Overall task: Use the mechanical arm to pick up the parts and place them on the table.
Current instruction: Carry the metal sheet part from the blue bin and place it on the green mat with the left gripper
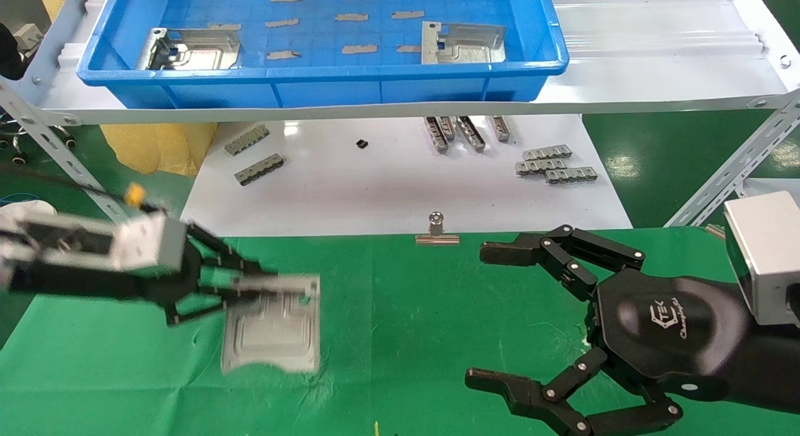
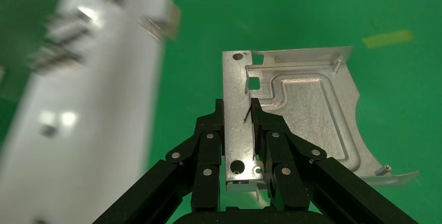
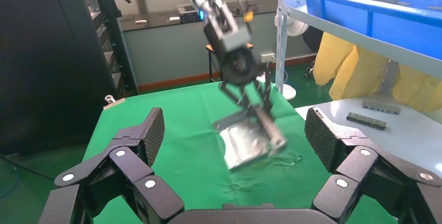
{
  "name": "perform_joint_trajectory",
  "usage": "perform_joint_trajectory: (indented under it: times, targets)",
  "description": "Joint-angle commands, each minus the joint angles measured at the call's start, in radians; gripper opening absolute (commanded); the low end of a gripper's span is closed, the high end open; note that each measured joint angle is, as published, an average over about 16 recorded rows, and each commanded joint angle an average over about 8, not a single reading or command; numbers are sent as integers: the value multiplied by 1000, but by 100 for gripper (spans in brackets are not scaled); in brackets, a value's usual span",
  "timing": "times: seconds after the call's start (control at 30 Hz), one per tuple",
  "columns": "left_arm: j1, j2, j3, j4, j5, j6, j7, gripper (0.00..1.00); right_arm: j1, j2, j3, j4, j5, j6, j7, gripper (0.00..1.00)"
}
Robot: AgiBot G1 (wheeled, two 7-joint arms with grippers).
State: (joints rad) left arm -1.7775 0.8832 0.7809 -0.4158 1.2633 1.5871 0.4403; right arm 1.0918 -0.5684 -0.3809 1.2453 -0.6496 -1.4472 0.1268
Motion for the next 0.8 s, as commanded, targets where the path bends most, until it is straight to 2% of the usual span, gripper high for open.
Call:
perform_joint_trajectory:
  times: [0.03, 0.17, 0.2, 0.4, 0.43, 0.47, 0.8]
  targets:
    - [26, 5, 39, 1, 13, -5, 25, 0, 0, 0, 0, 0, 0, 0, 0, 100]
    - [33, 25, 65, 45, 24, -16, 75, 1, 0, 0, 0, 0, 0, 0, 0, 100]
    - [35, 31, 70, 58, 27, -19, 87, 7, 0, 0, 0, 0, 0, 0, 0, 100]
    - [43, 67, 76, 145, 22, -28, 159, 81, 0, 0, 0, 0, 0, 0, 0, 100]
    - [43, 72, 75, 160, 18, -29, 172, 93, 0, 0, 0, 0, 0, 0, 0, 100]
    - [44, 77, 73, 174, 15, -30, 185, 100, 0, 0, 0, 0, 0, 0, 0, 100]
    - [22, 109, 69, 291, 9, -60, 277, 100, 0, 0, 0, 0, 0, 0, 0, 100]
